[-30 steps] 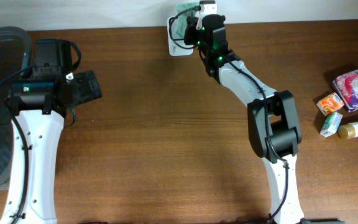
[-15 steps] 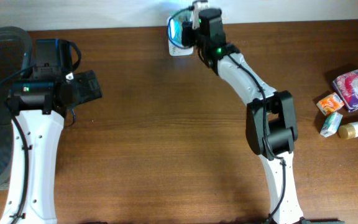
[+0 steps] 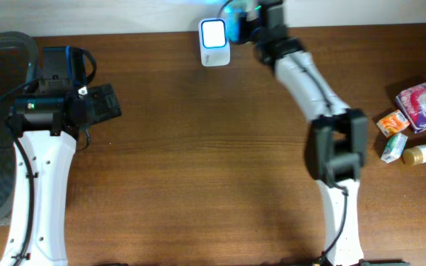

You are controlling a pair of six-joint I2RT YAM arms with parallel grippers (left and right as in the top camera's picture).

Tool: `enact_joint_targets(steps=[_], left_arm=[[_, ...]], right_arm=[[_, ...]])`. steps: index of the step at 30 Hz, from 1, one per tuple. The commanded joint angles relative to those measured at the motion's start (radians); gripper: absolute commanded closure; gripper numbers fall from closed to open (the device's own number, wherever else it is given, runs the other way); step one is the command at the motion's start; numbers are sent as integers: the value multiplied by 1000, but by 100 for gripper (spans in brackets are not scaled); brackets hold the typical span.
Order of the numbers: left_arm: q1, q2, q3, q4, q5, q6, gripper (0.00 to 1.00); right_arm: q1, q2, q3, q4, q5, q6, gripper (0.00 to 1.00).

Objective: Scan the item barcode
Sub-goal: 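Carry the green pack to the right table edge and release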

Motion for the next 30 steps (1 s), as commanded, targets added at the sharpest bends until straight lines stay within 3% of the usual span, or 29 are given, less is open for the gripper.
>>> enact_joint_targets(steps=[1, 5, 7, 12, 14, 17, 18, 21, 24, 27, 30], left_arm=[[7, -2, 5, -2, -7, 12, 1], [7, -2, 5, -2, -7, 12, 1], [7, -2, 5, -2, -7, 12, 1], [7, -2, 5, -2, -7, 12, 1], [7, -2, 5, -2, -7, 12, 1], [7, -2, 5, -2, -7, 12, 1], [7, -2, 5, -2, -7, 12, 1], [7, -2, 5, -2, -7, 12, 1], [7, -2, 5, -2, -7, 12, 1], [7, -2, 5, -2, -7, 12, 1], [7, -2, 5, -2, -7, 12, 1]], right_arm=[[-157, -233, 23, -216, 19, -8, 96], [-443, -248, 9, -792, 291, -3, 96], [-581, -238, -38, -894, 331, -3, 96], [-791, -238, -186, -911, 320, -3, 96], [-821, -238, -207, -900, 261, -3, 86], [-821, -240, -207, -914, 245, -3, 18], [-821, -244, -207, -943, 240, -2, 11], [-821, -285, -207, -1022, 175, 47, 11], [-821, -449, -207, -1078, 123, 46, 10], [-793, -800, -282, -1107, 102, 46, 9], [-704, -1201, -595, -999, 81, 42, 4]])
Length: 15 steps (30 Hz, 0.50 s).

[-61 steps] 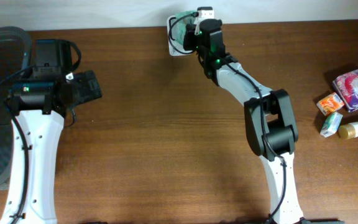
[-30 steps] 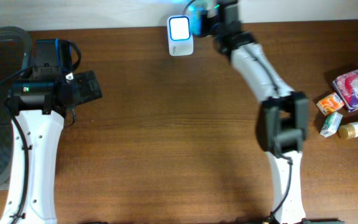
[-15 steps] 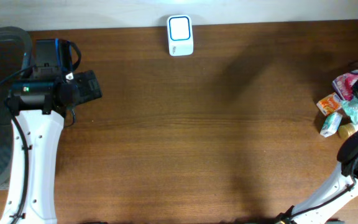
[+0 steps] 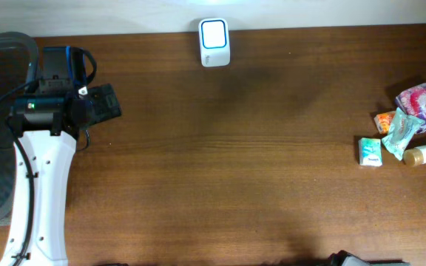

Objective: Scan the item barcode
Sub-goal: 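Carry the green pack to the right table edge and release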

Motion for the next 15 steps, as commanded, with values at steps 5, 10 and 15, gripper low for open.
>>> enact_joint_targets(steps=[5, 10, 15], left_arm=[[7, -2, 5, 0, -6, 12, 1], [7, -2, 5, 0, -7, 12, 1], [7, -2, 5, 0, -6, 12, 1]], right_arm=[[122, -501, -533, -54, -190, 8, 1], [122, -500, -535, -180, -190, 8, 1], [122, -500, -535, -179, -171, 8, 1]])
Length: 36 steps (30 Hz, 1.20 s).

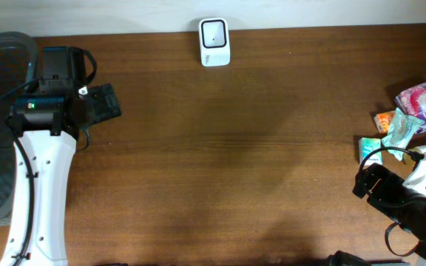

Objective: Scan the item barcode

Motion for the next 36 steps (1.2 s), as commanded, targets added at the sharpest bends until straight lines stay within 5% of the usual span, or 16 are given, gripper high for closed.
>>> enact_joint_targets(steps=[1, 6, 10, 15, 24, 29, 36], left_arm=[[7, -2, 5, 1, -7, 12, 1], [7, -2, 5, 0, -7, 12, 1], [7, -2, 5, 0, -7, 12, 1], [7, -2, 5, 0, -7, 12, 1], [7, -2, 5, 0, -7, 12, 1], [7, -2, 5, 0, -7, 12, 1], [7, -2, 5, 0, -7, 12, 1]], right_arm=[[7, 2, -4, 4, 25, 7, 1], [74, -39, -119, 185, -12, -4, 1], [392, -263, -490, 639, -21, -31, 1], [428, -516, -850, 946, -82, -45, 1], [428, -846, -1102, 1247, -79, -156, 1], [428, -847, -1112, 1318, -76, -304, 1], [428, -847, -1221, 1442, -43, -307, 1]])
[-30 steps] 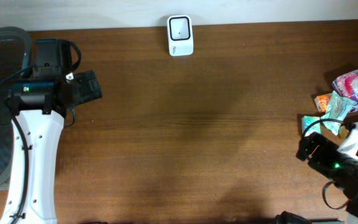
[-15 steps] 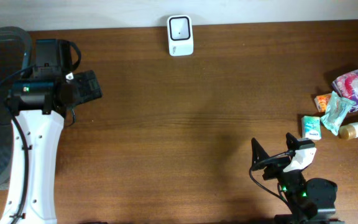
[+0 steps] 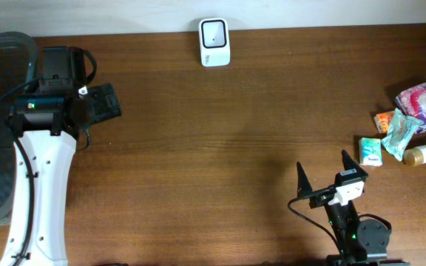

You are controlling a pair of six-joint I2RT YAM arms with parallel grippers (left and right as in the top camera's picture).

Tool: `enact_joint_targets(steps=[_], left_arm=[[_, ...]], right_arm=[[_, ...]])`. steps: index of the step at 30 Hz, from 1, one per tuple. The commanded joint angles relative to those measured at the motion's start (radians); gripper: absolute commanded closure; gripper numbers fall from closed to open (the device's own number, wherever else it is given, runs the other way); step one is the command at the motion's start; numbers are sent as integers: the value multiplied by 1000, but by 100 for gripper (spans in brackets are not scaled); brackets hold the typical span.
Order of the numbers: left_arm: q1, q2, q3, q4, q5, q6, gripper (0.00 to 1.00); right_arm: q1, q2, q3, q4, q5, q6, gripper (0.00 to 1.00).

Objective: Scan the item barcode

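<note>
The white barcode scanner [image 3: 214, 43] stands at the table's far edge with a dark screen. The items lie in a group at the right: a pink packet [image 3: 423, 102], a small orange box [image 3: 383, 121], a teal packet [image 3: 400, 131], a green-and-white box [image 3: 370, 151] and a cream bottle. My right gripper [image 3: 322, 164] is low at the near edge, left of the items, open with nothing between its fingers. At the far left, my left gripper [image 3: 103, 103] looks shut and empty.
A grey mesh basket fills the left edge behind the left arm. The wooden table [image 3: 213, 148] stretches between scanner and items. The item group sits close to the right edge.
The right arm was at the lower right corner beside the bottle and green box; now it stands folded at the near edge further left, fingers spread. Items, scanner and left arm are unchanged.
The right arm first reached to the lit scanner with a teal thing at its gripper. Then the arm was out of view and the teal packet lay among the items, the green box shifted left. Later the scanner screen was dark, and the arm now stands at the near edge.
</note>
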Motion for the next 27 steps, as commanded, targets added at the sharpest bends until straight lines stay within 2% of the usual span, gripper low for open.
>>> enact_joint_targets(steps=[1, 5, 8, 13, 27], left_arm=[[7, -2, 5, -1, -7, 12, 1], [7, -2, 5, -1, -7, 12, 1], [7, -2, 5, -1, -7, 12, 1], [7, -2, 5, -1, -7, 12, 1], [7, -2, 5, -1, -7, 12, 1]], right_arm=[[7, -10, -10, -61, 29, -6, 1], [7, -10, -10, -96, 190, 178, 1], [7, -10, -10, -98, 190, 164, 1], [8, -9, -10, -99, 187, 40, 1], [5, -9, -10, -95, 186, 38, 1]])
